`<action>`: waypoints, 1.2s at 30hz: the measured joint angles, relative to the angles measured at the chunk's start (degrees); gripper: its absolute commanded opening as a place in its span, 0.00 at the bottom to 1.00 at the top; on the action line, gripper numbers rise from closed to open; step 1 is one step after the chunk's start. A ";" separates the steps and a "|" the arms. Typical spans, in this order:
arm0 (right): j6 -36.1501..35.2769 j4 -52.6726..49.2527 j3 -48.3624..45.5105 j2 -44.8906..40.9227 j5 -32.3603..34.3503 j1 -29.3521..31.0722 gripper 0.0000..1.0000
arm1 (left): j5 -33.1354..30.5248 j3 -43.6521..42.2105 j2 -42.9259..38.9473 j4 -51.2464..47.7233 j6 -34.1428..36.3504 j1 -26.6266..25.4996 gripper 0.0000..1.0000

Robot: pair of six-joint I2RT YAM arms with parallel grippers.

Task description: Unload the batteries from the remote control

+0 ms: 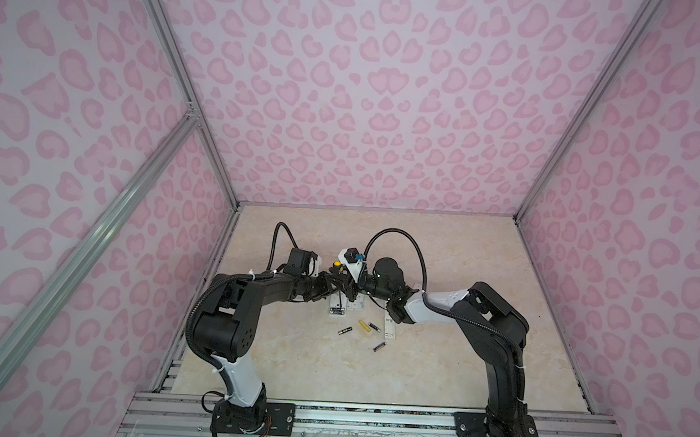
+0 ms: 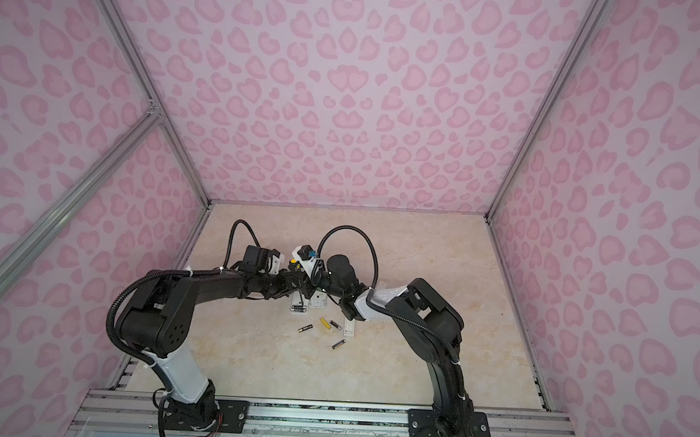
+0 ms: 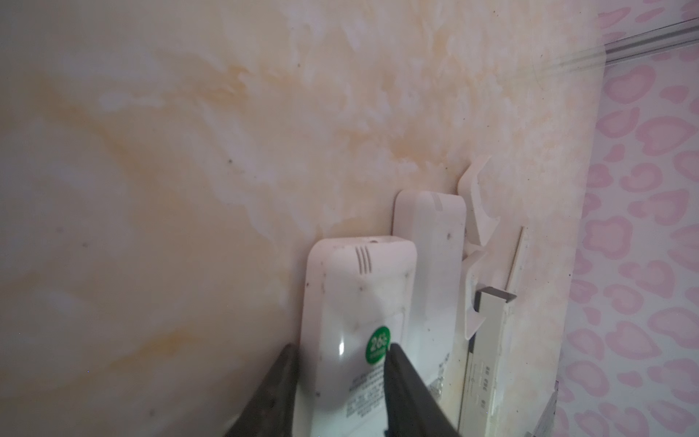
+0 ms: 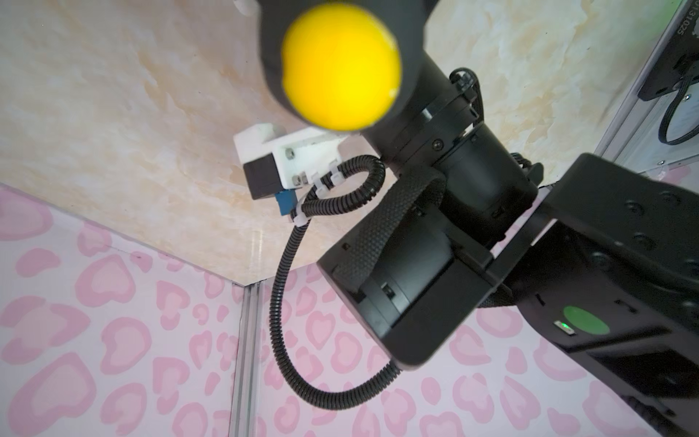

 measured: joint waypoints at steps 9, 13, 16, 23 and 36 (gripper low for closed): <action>-1.55 2.38 -1.68 -0.13 0.02 -0.09 0.00 | 0.22 0.00 0.09 0.26 -0.02 0.00 0.41; -2.25 3.80 -2.80 -0.48 0.37 0.00 0.00 | 0.44 0.00 0.15 0.35 -0.02 0.04 0.41; -2.47 5.11 -3.82 -0.76 1.57 0.39 0.00 | 0.46 -0.07 0.15 0.42 -0.04 0.04 0.41; -3.15 9.94 -6.62 -0.98 6.93 2.08 0.00 | 0.68 -0.66 0.11 1.40 -0.22 0.09 0.40; -4.04 9.90 -8.31 -2.36 16.83 4.72 0.00 | 0.94 -1.44 -0.15 2.56 -0.66 0.11 0.39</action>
